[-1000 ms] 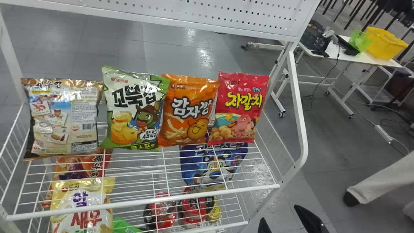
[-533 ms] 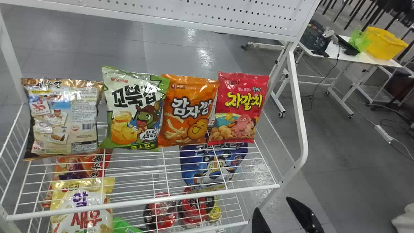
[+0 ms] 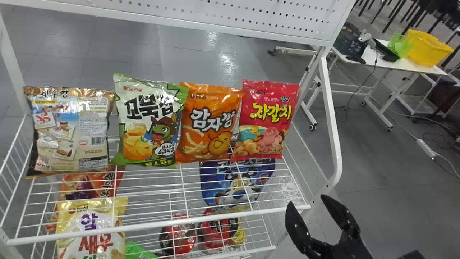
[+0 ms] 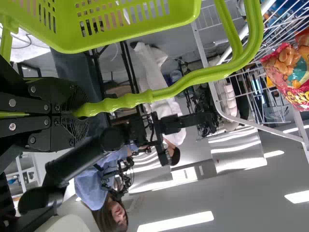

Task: Hold basket handle with left hand then pick Jagalchi snack with right hand and place into basket

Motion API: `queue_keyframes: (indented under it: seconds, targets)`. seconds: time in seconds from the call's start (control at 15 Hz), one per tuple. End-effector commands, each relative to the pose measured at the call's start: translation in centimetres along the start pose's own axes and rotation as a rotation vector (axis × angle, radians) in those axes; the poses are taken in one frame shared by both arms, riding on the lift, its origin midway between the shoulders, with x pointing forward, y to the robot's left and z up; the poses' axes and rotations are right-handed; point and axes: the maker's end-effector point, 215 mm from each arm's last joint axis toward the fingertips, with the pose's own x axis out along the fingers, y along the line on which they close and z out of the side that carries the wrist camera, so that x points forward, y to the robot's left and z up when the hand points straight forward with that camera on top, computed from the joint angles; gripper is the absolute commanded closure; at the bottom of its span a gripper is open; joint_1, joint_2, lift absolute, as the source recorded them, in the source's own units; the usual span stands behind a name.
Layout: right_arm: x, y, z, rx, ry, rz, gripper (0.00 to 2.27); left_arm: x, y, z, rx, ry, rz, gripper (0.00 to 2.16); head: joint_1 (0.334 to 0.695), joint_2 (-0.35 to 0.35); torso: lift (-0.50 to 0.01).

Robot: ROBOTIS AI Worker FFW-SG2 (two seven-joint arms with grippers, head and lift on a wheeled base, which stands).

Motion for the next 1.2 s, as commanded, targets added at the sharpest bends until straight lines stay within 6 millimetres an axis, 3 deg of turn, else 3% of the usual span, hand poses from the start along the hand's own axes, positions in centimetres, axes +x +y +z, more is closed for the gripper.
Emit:
queue_keyframes:
  seconds: [0.0, 0.47, 0.73, 1.0, 1.13]
  targets:
    - [1.7, -1.2, 0.2, 0.015, 0.006, -0.021, 0.09, 0.1, -0.3, -0.2, -0.003, 0.003, -0.011, 2.14, 0.695, -0.350, -0.009]
    - [8.9, -2.0, 0.6, 0.056, 0.090, -0.027, 0.10, 0.2, -0.8, -0.4, -0.024, 0.005, -0.015, 2.14, 0.695, -0.350, -0.009]
    - [12.8, -0.8, 0.8, 0.046, 0.146, -0.018, 0.10, 0.1, -0.9, -0.2, -0.016, 0.004, -0.011, 2.14, 0.695, -0.350, -0.009]
    - [15.8, -0.7, 1.7, 0.019, 0.172, -0.024, 0.10, -0.1, -0.8, -0.3, -0.019, 0.003, -0.008, 2.14, 0.695, -0.350, -0.009]
    - [17.1, -1.3, 1.2, 0.046, 0.202, -0.041, 0.10, -0.1, -0.7, -0.3, -0.017, 0.004, -0.006, 2.14, 0.695, -0.350, -0.009]
